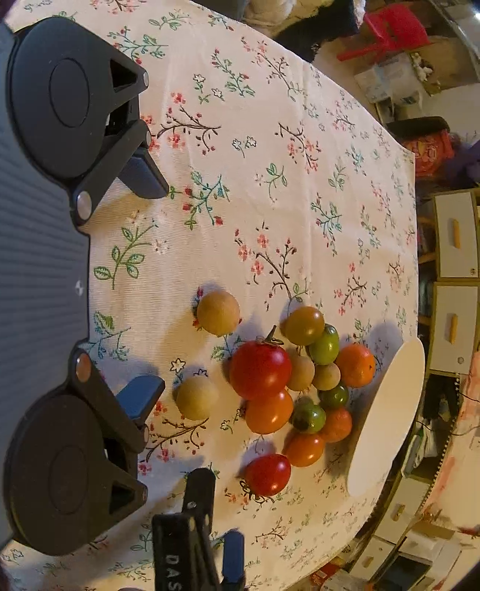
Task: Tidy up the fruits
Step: 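Close the right gripper on the red tomato while the left gripper grasps a tan fruit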
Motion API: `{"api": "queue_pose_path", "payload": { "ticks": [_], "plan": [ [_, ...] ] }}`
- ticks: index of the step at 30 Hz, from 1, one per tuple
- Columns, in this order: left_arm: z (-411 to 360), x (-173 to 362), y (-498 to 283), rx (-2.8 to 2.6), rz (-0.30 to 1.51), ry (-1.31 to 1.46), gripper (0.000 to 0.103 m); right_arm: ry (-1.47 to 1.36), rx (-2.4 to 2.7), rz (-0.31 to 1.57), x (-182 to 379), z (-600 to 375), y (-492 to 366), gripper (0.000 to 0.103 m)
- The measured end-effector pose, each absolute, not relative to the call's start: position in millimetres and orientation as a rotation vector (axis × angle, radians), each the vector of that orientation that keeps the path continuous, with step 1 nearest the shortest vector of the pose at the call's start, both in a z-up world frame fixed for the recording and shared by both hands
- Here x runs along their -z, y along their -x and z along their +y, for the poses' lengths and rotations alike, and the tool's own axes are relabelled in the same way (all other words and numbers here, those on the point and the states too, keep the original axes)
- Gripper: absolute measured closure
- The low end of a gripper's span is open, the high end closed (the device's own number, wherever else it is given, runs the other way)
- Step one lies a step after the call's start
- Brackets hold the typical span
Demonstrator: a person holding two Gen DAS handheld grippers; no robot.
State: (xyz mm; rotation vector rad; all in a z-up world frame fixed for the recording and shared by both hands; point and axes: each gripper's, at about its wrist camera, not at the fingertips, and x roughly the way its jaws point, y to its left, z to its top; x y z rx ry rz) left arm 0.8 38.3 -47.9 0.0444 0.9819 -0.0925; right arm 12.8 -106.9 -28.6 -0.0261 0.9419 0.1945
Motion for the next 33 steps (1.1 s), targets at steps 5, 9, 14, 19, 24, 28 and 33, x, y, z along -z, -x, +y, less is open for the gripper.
{"api": "queue_pose_path", "payload": {
  "ticks": [5, 9, 14, 19, 24, 28, 33],
  "plan": [
    [42.3, 48.7, -3.7, 0.105, 0.959, -0.049, 0.003, 0.067, -0.194, 0.887, 31.4, -107.3, -13.1, 0.000],
    [44.2, 49.2, -4.2, 0.106, 0.936, -0.049, 0.005, 0.093, -0.203, 0.827, 29.0, -107.0, -12.8, 0.017],
    [45.5, 47.7, -3.4, 0.132, 0.879, -0.040, 0.021, 0.079, -0.233, 0.786, 27.7, -107.4, -16.2, 0.031],
    [45.8, 46.1, -3.8, 0.153, 0.851, -0.018, 0.037, 0.071, -0.268, 0.772, 25.2, -104.9, -17.4, 0.049],
    [41.1, 45.0, -2.7, 0.194, 0.829, -0.007, 0.054, 0.079, -0.280, 0.771, 25.7, -102.9, -16.8, 0.059],
    [37.7, 45.8, -2.3, 0.214, 0.812, -0.016, 0.067, 0.081, -0.283, 0.769, 25.9, -101.4, -15.4, 0.067],
    [36.7, 45.3, -4.2, 0.229, 0.808, -0.003, 0.081, 0.088, -0.288, 0.766, 25.4, -100.0, -14.2, 0.072]
  ]
}}
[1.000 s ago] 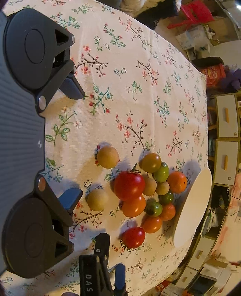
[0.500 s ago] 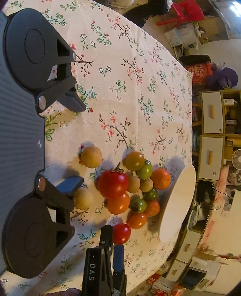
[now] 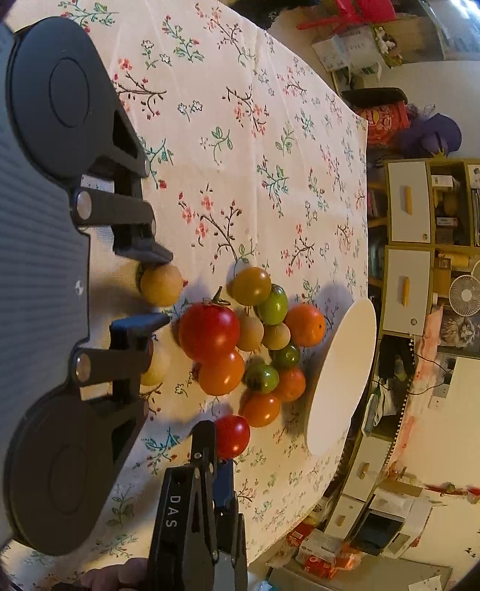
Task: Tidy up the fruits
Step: 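Close the right gripper on the red tomato while the left gripper grasps a tan fruit, then carry the red tomato and tan fruit into the white bowl and release both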
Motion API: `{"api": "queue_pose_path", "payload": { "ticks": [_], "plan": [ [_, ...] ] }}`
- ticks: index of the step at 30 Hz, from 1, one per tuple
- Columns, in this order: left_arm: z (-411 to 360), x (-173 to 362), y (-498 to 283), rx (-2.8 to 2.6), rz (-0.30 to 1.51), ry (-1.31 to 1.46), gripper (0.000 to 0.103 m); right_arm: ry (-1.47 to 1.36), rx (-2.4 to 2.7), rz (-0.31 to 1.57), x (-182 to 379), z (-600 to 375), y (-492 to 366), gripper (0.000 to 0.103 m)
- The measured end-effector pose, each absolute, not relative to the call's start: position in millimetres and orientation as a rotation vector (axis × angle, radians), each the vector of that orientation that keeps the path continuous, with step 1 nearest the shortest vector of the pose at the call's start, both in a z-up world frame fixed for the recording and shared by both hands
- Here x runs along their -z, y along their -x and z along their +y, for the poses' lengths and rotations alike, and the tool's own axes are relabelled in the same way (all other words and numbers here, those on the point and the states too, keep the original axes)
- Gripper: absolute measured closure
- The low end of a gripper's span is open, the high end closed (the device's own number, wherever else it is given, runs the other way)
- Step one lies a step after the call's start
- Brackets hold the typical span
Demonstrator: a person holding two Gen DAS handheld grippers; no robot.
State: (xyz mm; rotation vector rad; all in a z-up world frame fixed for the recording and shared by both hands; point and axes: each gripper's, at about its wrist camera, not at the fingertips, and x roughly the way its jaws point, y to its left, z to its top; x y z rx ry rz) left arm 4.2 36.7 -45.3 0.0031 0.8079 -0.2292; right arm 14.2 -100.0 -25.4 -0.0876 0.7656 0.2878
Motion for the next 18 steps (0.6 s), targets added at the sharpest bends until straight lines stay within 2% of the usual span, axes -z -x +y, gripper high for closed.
{"api": "queue_pose_path", "payload": {
  "ticks": [18],
  "plan": [
    [38.8, 28.4, -5.8, 0.233, 0.781, 0.027, 0.082, 0.079, -0.272, 0.749, 10.7, -100.1, -14.9, 0.073]
  ]
}}
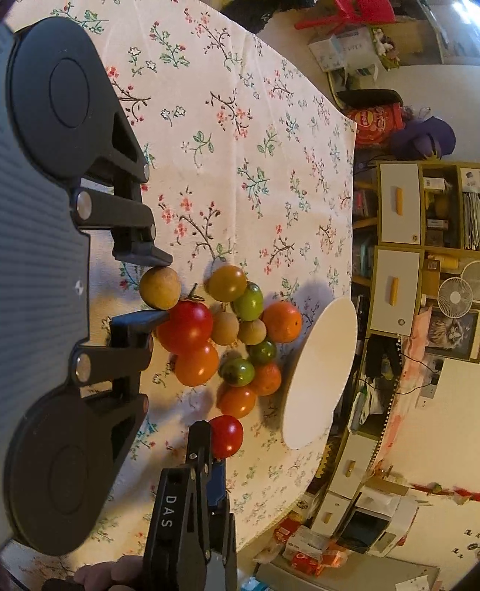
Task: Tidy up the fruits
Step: 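Carry the red tomato and tan fruit into the white bowl and release both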
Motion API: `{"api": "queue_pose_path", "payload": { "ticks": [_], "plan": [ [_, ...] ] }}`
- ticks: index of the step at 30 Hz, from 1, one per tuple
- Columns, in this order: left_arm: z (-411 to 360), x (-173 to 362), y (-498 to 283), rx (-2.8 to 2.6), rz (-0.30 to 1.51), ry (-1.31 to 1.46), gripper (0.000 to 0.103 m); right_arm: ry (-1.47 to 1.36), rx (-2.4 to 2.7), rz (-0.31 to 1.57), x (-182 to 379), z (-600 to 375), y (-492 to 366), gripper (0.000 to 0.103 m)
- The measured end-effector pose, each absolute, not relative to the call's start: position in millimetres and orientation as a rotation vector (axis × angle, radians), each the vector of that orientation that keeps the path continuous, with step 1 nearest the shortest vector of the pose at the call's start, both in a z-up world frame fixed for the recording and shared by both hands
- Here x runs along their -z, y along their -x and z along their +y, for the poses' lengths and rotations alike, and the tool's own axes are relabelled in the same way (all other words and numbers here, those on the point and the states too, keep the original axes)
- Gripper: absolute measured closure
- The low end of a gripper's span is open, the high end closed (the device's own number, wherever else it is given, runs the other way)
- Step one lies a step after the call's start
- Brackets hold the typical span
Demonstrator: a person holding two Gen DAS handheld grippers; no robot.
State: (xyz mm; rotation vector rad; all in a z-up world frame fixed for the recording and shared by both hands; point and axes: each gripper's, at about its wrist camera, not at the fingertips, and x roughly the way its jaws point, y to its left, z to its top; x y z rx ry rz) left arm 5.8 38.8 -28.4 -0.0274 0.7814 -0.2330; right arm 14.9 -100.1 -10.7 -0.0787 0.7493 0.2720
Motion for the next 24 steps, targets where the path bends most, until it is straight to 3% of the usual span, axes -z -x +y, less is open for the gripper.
{"api": "queue_pose_path", "payload": {
  "ticks": [24],
  "plan": [
    [2.0, -4.0, -42.2, 0.273, 0.744, 0.141, 0.082, -0.028, -0.283, 0.704, -25.1, -125.2, -43.3, 0.073]
  ]
}}
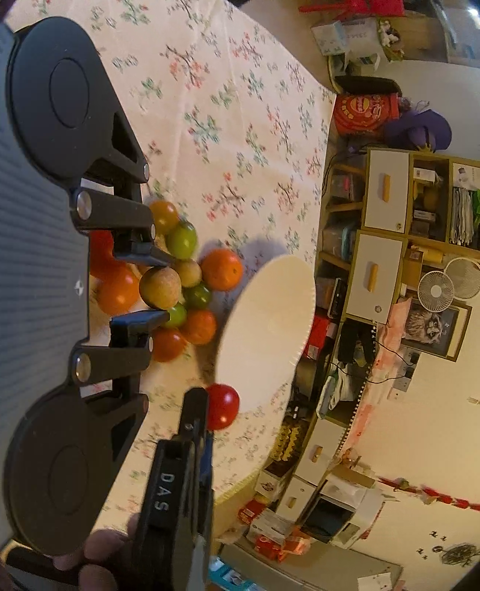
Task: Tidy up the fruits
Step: 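Carry the red tomato and tan fruit into the white bowl and release both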
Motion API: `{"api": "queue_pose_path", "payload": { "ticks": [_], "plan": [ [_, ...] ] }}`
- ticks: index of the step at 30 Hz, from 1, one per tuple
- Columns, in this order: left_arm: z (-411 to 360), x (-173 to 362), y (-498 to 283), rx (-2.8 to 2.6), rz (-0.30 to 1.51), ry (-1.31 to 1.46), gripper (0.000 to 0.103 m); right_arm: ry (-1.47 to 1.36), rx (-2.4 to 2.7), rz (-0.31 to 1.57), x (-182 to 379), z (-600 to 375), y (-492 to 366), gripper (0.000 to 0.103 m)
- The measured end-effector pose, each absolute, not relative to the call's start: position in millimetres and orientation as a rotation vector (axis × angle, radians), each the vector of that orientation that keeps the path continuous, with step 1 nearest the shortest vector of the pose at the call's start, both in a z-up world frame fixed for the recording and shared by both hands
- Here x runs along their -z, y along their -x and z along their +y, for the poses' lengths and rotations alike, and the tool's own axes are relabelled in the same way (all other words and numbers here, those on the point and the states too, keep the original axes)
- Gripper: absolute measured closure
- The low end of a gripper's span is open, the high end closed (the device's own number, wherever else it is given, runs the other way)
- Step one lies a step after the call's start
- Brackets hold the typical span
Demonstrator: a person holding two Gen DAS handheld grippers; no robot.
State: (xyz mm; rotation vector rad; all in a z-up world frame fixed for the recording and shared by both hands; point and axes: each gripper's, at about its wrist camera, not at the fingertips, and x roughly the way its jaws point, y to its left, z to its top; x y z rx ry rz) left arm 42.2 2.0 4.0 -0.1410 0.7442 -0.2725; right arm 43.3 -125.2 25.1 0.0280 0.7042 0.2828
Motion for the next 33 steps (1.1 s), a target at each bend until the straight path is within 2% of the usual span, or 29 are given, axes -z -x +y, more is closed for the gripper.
{"api": "queue_pose_path", "payload": {
  "ticks": [14, 33],
  "plan": [
    [-33.1, -4.0, -105.1, 0.310, 0.693, 0.108, 0.082, -0.097, -0.294, 0.734, -17.2, -158.6, -99.3, 0.073],
    [-58.3, 18.7, -165.3, 0.397, 0.713, -0.087, 0.082, 0.040, -0.306, 0.730, 0.6, -154.1, -139.1, 0.073]
  ]
}}
